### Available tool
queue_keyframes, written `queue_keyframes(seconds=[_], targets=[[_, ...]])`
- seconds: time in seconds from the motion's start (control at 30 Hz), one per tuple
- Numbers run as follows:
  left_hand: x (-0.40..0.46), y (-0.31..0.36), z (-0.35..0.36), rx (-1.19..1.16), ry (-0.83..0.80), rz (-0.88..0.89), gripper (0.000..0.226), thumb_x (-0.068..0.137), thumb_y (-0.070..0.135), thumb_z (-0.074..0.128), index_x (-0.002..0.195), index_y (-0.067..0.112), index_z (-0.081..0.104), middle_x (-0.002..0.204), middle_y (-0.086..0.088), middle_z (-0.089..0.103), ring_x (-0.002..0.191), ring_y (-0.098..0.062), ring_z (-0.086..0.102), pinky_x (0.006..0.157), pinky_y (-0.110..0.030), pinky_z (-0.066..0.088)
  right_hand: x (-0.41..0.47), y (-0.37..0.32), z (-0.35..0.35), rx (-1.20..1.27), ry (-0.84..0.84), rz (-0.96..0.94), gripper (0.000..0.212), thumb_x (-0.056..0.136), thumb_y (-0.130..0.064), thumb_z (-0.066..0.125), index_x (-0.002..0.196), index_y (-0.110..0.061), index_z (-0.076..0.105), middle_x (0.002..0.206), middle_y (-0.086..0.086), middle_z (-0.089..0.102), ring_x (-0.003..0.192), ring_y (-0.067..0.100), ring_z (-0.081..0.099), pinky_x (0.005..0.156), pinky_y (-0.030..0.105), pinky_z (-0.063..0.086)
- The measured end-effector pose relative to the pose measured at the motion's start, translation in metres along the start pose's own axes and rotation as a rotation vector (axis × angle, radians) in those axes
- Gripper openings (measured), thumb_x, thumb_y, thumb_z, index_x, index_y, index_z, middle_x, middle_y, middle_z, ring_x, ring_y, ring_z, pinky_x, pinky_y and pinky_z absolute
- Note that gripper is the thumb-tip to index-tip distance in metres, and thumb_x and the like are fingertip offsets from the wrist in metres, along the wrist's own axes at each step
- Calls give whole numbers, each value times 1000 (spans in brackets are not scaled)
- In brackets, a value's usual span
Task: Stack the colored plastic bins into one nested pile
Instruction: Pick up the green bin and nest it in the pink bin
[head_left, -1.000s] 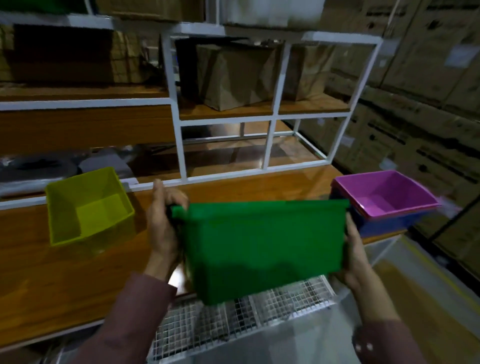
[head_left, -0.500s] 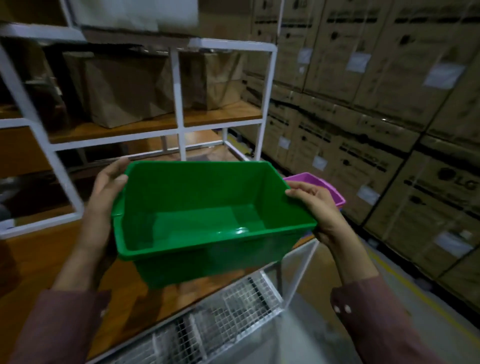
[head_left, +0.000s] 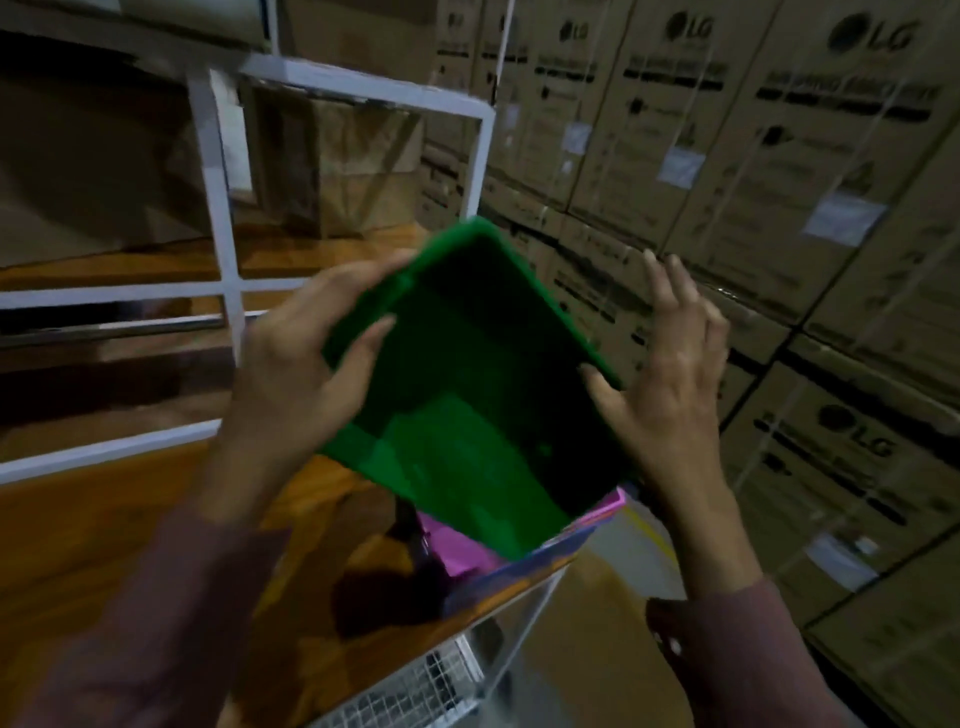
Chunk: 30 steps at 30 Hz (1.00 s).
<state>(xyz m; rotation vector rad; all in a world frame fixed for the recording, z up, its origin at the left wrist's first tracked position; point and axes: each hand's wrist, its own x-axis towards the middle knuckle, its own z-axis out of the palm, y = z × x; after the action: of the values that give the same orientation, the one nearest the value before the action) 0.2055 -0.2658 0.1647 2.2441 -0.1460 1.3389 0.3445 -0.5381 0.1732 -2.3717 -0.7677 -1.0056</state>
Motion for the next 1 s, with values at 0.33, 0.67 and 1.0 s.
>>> queue_keyframes(seconds=[0.33, 0.67, 1.0], targets=[[52, 52, 113, 605, -95, 195, 57, 106, 17, 57, 160, 34, 46, 170, 7, 41, 163, -22, 29, 128, -61, 19, 11, 59, 49, 448, 205, -38, 47, 100, 1, 51, 144, -13, 61, 126, 9, 71, 95, 14, 65, 78, 33, 57], [-88, 65, 186, 206, -107, -1066, 100, 83, 94, 38, 166, 44, 9, 167, 0, 45, 142, -31, 57, 111, -55, 51, -37, 181, 99, 926, 150, 958, 41, 98, -9, 47, 131, -27, 62, 101, -9, 69, 84, 2, 70, 74, 35, 64], [-108, 79, 184, 459, 10, -1055, 59, 105, 22, 60, 159, 39, 43, 110, 11, 75, 64, -24, 72, 59, -52, 66, -69, 224, 114, 865, -481, 777, 51, 99, -15, 53, 141, -42, 51, 73, 7, 72, 63, 29, 70, 59, 46, 60]])
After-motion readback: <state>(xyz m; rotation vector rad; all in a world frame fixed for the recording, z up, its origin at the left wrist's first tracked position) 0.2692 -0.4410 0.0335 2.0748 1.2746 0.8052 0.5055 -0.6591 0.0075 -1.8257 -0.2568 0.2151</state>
